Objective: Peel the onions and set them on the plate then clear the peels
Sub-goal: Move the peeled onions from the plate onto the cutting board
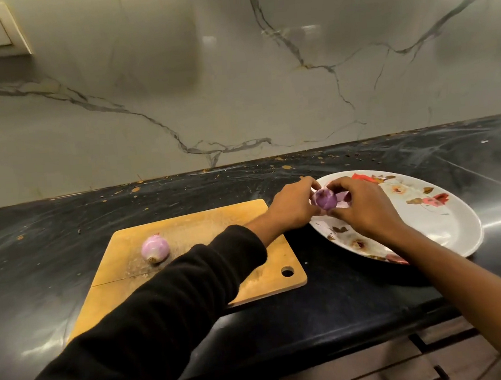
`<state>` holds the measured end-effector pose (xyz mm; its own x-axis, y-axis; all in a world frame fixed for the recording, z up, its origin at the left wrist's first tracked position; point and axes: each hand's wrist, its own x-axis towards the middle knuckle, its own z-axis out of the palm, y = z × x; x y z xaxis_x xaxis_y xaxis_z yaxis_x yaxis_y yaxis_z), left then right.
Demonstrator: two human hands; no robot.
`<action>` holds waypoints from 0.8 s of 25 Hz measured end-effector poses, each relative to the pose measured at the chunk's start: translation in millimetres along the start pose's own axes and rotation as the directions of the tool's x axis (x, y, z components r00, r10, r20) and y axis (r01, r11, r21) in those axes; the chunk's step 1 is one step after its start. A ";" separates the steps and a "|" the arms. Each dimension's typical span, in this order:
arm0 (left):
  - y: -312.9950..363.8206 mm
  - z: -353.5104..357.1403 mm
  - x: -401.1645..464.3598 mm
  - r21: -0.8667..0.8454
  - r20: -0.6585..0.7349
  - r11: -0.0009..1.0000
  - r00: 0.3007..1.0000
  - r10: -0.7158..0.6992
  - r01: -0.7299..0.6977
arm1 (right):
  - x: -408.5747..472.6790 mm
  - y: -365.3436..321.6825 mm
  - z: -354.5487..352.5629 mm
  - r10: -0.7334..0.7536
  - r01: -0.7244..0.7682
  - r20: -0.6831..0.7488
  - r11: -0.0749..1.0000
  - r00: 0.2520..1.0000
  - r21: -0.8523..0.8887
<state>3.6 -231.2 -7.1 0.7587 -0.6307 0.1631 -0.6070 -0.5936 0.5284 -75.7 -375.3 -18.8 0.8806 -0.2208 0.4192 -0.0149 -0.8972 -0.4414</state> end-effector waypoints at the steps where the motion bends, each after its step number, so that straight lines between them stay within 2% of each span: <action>1: -1.1 -8.8 -5.7 -0.013 0.001 1.000 1.000 0.003 -0.003 | -0.3 -6.8 -1.9 -0.020 0.019 0.011 0.998 1.000 0.055; 4: -8.4 -43.7 -31.8 -0.036 0.002 0.999 1.000 0.030 -0.030 | 0.2 -33.6 -2.2 -0.095 0.079 0.071 0.975 0.993 0.208; 10: -56.4 -106.3 -96.8 0.089 -0.007 0.996 1.000 -0.010 0.011 | -1.3 -103.7 25.8 -0.193 0.058 0.223 0.863 0.955 0.501; 15: -95.2 -131.0 -144.8 0.165 0.033 0.979 0.991 -0.130 0.123 | -17.8 -156.7 59.3 -0.247 -0.023 0.357 0.795 0.901 0.607; 20: -118.8 -142.6 -170.8 0.165 -0.002 0.971 0.985 -0.173 0.171 | -22.5 -182.8 82.5 -0.281 0.008 0.356 0.795 0.891 0.606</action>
<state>-20.1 18.4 21.1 0.8526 -0.5176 0.0715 -0.4993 -0.7668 0.4034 -53.8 -174.8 -13.0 0.9577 0.1909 0.2152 0.2826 -0.4834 -0.8285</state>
